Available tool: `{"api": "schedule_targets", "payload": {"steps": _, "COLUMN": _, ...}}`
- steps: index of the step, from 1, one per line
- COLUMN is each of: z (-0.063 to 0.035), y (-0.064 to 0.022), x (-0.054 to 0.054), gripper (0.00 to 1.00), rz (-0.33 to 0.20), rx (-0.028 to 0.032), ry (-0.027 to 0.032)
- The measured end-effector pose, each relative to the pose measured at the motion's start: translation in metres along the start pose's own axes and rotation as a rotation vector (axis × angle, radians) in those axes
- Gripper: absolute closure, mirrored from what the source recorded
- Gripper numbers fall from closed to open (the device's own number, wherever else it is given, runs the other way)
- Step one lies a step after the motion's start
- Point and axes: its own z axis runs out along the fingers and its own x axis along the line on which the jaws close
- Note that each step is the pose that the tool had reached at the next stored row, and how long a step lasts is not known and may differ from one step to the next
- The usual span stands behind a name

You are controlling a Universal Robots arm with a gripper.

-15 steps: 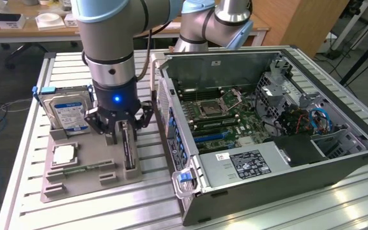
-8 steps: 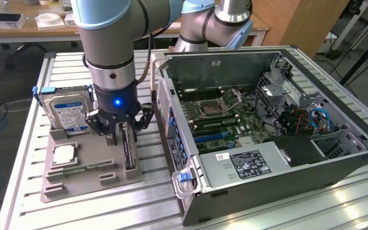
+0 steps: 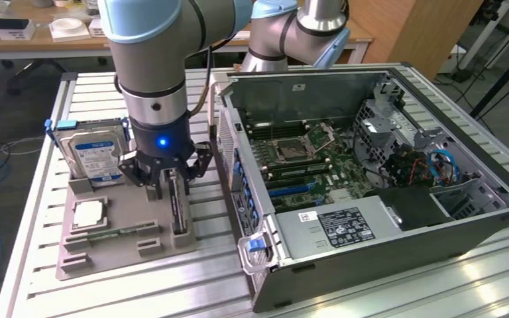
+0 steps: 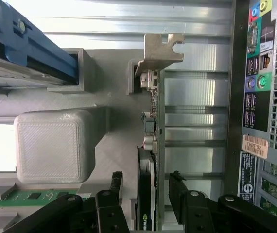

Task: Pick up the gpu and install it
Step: 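Pick up the gpu and move the gpu toward the slot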

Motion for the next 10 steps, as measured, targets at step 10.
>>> {"api": "schedule_targets", "payload": {"steps": 10, "z": 0.0001, "y": -0.0004, "x": 0.0000, "gripper": 0.57, "rz": 0.000, "rx": 0.0000, "ry": 0.0000}}
